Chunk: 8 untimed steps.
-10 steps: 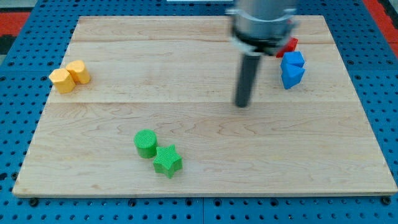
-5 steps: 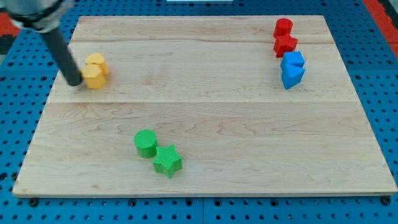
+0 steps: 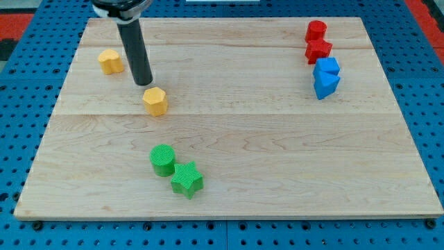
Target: Move the yellow hexagon to the bottom of the blue triangle
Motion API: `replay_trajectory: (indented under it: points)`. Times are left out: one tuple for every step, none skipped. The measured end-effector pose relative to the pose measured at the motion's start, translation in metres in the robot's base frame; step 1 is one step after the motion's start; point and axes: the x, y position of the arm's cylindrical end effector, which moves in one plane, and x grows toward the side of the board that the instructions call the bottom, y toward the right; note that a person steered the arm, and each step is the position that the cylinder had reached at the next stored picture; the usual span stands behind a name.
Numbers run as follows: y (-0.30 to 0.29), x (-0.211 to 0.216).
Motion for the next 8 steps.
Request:
replay_trajectory:
  points:
    - [0.0,0.04]
    - [0.028,0.043]
    - [0.103,0.045]
    - [0.05,0.052]
    - [0.08,0.064]
    - [0.18,0.066]
    - [0.182,0.073]
    - [0.197,0.087]
